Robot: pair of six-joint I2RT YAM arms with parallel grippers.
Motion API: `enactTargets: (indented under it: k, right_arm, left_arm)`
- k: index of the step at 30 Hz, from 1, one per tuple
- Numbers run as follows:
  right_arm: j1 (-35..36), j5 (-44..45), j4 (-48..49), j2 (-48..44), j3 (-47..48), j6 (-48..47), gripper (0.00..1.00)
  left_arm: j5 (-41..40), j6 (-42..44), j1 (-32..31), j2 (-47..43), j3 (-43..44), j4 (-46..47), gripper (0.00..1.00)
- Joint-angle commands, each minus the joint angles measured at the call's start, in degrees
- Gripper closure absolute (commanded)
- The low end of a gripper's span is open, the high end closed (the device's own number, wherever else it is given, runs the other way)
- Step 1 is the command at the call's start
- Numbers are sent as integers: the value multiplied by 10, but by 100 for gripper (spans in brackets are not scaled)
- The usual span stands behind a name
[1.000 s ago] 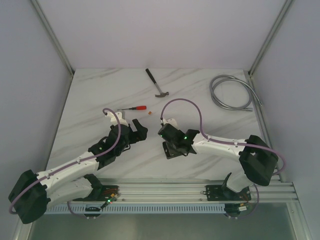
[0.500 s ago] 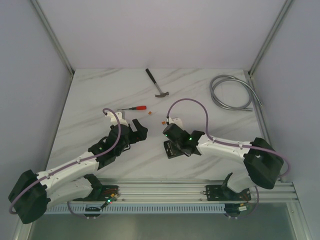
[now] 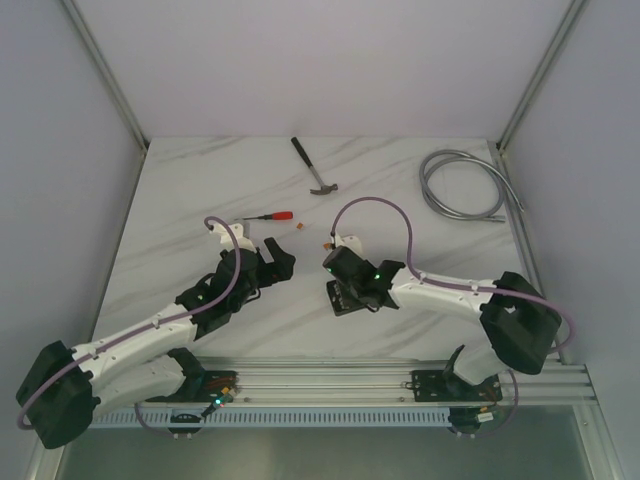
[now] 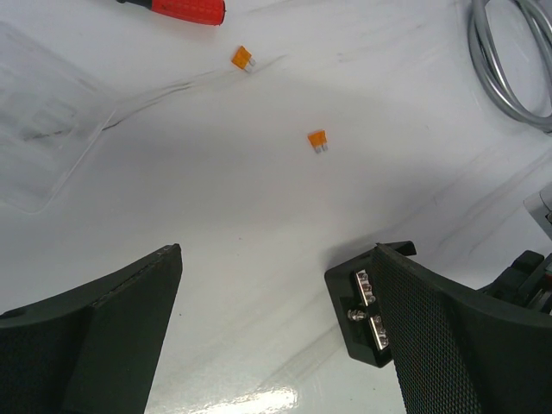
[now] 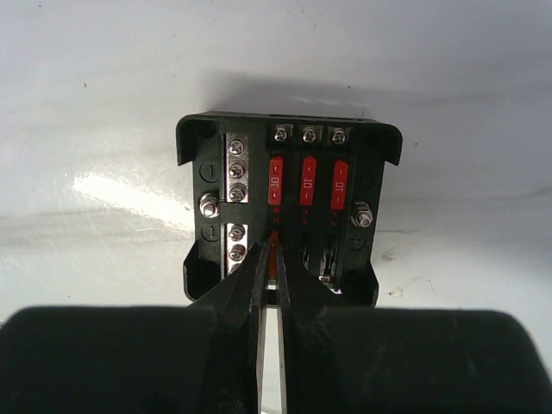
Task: Snap on the fuse box
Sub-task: Install the fuse at the fuse box base.
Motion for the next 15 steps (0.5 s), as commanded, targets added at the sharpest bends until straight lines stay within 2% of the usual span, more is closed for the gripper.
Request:
enactTargets:
  k: [1,9,15]
  right_arm:
    - [-6,-9,-48,76,-61,0,100]
    - [-11,-17,-49,71,-103,11,100]
    - [-16,-6,-48,108,-95,5,100]
  left_arm:
    - [-2,-1,3,-5,5,-6,0]
    - [-6,-1,3,-12,4,-8,0]
    - [-4,-2,3,-14,3,-9,0]
